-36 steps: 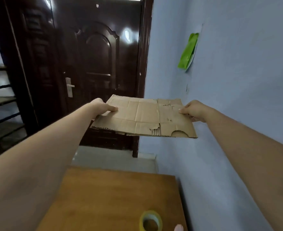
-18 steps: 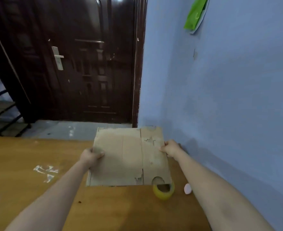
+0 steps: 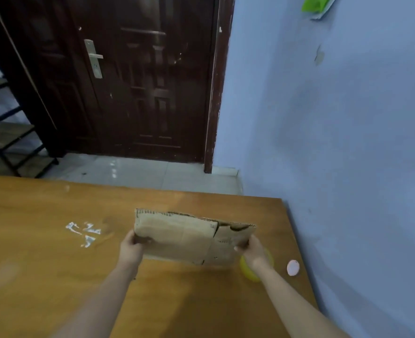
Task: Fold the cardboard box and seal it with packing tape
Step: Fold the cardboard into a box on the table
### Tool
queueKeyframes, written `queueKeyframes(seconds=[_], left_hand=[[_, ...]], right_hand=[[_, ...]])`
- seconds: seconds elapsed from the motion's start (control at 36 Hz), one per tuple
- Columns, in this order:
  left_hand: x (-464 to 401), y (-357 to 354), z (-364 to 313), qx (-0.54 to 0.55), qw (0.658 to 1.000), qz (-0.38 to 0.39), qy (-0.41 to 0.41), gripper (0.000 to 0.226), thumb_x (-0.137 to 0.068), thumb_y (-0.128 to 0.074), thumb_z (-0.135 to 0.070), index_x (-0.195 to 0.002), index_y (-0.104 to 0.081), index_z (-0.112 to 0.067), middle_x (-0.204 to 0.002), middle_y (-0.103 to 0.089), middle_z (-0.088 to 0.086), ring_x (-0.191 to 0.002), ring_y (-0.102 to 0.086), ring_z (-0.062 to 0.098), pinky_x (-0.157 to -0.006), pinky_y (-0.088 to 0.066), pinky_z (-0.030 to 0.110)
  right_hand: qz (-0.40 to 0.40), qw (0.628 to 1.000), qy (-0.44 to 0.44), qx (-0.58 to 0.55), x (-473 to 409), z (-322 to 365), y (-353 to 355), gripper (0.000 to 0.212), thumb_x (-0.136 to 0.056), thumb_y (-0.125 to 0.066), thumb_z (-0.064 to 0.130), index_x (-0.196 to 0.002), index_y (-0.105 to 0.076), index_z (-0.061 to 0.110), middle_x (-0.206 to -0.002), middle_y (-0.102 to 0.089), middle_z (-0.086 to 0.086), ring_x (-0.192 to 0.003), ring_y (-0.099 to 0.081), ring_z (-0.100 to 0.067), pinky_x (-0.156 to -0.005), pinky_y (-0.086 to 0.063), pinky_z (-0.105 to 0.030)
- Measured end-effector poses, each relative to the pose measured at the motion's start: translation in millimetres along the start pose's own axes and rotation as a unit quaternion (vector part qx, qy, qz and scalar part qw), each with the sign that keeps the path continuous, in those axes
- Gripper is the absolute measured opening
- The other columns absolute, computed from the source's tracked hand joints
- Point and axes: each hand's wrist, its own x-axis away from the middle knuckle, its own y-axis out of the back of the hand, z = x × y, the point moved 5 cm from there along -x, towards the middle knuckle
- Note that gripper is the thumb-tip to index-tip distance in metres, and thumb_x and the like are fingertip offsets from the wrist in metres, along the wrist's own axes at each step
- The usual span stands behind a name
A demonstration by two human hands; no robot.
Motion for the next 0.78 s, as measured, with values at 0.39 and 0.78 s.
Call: queueKeyframes(seconds=[0.39, 0.78], left_hand=[[-3, -5, 32, -0.058, 0.998, -0.001, 0.031, 0.030, -0.090, -0.053, 0.006, -0.113, -0.057, -0.012, -0.106, -0.058, 0.004, -0.101, -0.051, 0.025, -0.083, -0.044, 0.045], [-33, -2, 64, -0.390, 0.913, 0.114, -0.019, 0.024, -0.089, -0.058, -0.010, -0.112, -0.053, -0.014, -0.076, -0.055, -0.007, -0.059, -0.050, 0.005, -0.051, -0.037, 0.018]], right_hand=[[0.051, 0.997, 0.039, -0.040, -26, -5, -25, 0.023, -0.100, -0.040, 0.013, -0.107, -0.061, 0.010, -0.092, -0.062, -0.006, -0.085, -0.058, -0.018, -0.067, -0.053, -0.026], [0.091, 0.980, -0.036, -0.173, -23, 13, -35, 0.039, -0.099, -0.036, -0.001, -0.135, -0.049, 0.007, -0.131, -0.054, -0.008, -0.116, -0.053, -0.018, -0.082, -0.052, -0.018]])
